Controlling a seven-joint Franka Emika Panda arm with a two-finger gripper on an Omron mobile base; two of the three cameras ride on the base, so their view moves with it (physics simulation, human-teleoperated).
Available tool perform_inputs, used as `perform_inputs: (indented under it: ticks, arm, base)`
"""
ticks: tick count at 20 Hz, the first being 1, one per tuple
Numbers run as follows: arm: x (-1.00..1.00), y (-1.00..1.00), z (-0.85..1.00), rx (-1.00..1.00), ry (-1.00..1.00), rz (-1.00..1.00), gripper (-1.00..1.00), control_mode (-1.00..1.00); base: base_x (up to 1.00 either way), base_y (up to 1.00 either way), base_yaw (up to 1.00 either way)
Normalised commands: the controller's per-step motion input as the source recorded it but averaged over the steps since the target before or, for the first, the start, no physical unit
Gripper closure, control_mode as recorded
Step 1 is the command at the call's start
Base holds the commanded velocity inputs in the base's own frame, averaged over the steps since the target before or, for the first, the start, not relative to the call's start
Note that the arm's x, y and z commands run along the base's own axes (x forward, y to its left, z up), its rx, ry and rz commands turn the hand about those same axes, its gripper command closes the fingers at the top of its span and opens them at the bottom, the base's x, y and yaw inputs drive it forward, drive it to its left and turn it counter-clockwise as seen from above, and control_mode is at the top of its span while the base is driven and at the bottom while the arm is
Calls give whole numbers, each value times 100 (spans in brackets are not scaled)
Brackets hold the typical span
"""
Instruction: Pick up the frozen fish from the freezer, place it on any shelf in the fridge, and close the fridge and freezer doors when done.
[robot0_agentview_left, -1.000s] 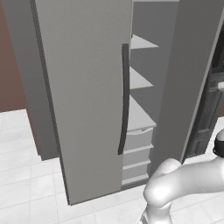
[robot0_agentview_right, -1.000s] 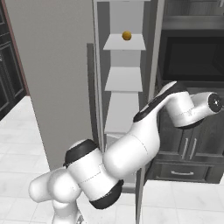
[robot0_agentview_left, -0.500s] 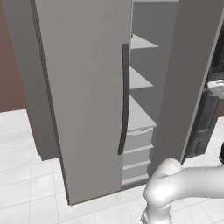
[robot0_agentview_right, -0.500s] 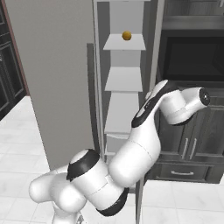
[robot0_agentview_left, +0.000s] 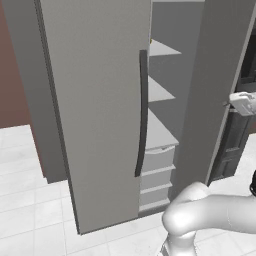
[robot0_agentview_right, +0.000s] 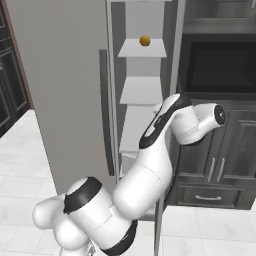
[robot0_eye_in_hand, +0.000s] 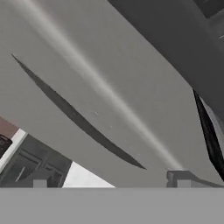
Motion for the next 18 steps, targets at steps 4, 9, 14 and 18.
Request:
perform_inputs:
  ticks: [4, 9, 14, 18]
  arm:
    - [-76, -9, 17, 2, 0, -3, -100, -100]
    - [-21, -65, -4, 0, -8, -14, -100, -100]
    - [24, -87, -27, 0, 0, -14, -100, -100]
    - [44, -60, -11, 0, 0, -8, -100, -100]
  base:
    - [0, 0, 0]
    - [0, 0, 0]
    - [0, 0, 0]
    - [0, 0, 0]
